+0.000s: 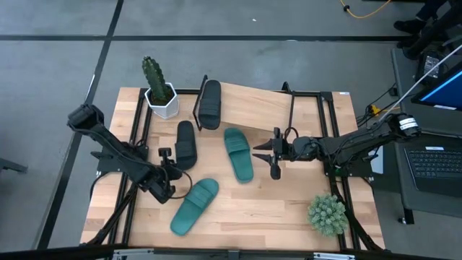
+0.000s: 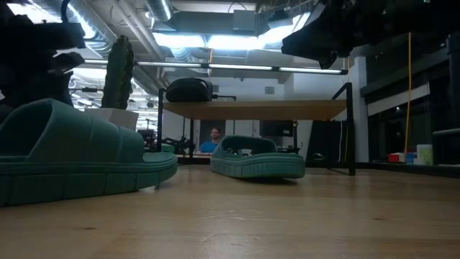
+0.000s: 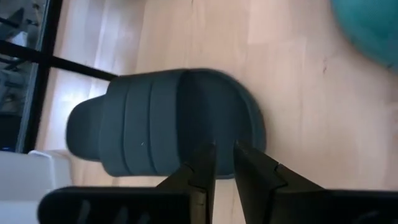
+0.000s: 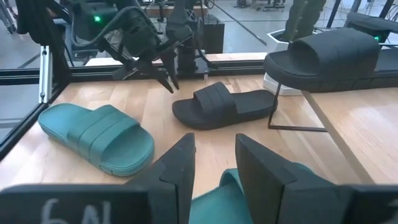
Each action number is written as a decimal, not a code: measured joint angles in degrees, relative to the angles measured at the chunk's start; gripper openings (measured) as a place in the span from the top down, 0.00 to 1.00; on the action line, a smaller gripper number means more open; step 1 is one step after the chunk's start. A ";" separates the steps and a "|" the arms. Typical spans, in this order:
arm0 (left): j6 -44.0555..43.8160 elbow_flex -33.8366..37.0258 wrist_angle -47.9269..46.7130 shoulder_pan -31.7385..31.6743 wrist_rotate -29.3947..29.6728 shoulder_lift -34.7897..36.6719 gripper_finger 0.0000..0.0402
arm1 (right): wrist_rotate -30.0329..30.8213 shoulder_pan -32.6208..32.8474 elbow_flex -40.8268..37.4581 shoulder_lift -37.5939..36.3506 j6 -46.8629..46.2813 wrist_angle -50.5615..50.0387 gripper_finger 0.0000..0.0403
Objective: Pick and place slides into the shelf
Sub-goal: Put the black slide on the shelf
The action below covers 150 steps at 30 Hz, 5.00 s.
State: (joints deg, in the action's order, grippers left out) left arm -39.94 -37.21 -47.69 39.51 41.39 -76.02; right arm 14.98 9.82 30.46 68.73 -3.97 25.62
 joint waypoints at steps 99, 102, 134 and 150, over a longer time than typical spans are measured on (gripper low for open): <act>7.59 1.12 6.79 -11.96 4.15 -11.02 0.56 | 0.02 0.02 0.00 0.02 2.55 -0.25 0.71; 7.53 0.75 6.66 -11.98 5.52 -12.14 0.56 | 0.02 0.01 0.00 0.02 2.58 -0.23 0.71; 7.35 0.65 6.15 -13.73 8.97 -12.05 0.66 | 0.00 0.01 0.00 0.02 2.95 -0.23 0.71; 7.24 0.65 6.07 -16.41 9.09 -12.05 0.73 | 0.01 0.02 0.02 0.02 2.97 -0.23 0.71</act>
State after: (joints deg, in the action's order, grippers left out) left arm -32.71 -36.56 -41.62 23.09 50.48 -88.07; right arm 14.99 9.84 30.48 68.75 -1.00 25.39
